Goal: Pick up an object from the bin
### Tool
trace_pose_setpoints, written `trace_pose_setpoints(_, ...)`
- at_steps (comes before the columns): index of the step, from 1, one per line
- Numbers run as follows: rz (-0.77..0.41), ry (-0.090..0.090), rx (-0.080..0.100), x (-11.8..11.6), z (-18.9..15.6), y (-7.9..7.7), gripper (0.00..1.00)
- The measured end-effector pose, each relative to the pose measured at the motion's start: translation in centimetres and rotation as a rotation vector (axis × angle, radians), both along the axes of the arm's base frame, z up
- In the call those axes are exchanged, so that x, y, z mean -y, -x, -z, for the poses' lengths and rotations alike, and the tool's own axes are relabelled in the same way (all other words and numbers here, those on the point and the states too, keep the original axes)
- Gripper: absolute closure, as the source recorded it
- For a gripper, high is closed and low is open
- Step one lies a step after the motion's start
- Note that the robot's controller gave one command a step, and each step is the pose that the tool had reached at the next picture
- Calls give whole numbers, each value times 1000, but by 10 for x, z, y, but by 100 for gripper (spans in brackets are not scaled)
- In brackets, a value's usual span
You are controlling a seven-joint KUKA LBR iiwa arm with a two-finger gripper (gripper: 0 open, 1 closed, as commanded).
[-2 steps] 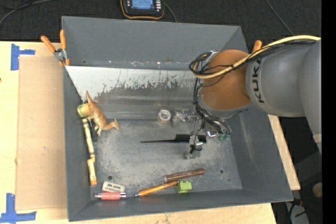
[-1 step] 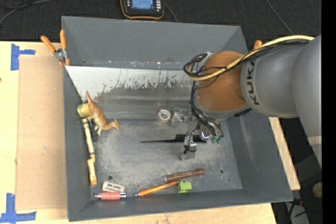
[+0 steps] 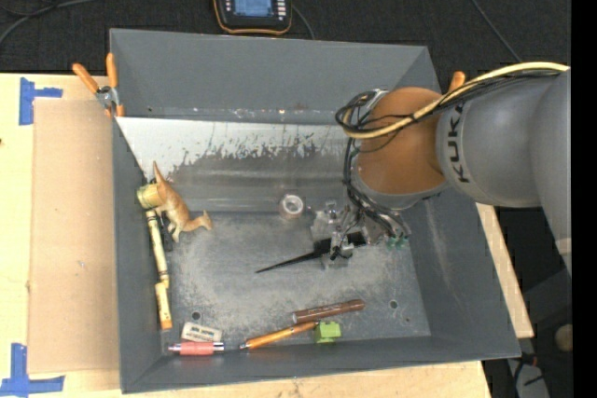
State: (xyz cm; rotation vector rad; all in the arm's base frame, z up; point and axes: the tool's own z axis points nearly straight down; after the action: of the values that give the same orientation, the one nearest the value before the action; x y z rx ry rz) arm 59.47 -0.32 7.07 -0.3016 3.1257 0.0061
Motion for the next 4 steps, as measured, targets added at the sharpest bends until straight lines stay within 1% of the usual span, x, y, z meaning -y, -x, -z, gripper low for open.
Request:
trace_pose_setpoints(1, 0, 0, 0, 0, 0, 0, 100)
trace_pose_setpoints(2, 1, 0, -3, 0, -8, 1, 100)
trace_pose_setpoints(3, 1, 0, -2, 0, -24, 1, 100)
trace_pose_setpoints(4, 2, -1, -11, -1, -57, 3, 100)
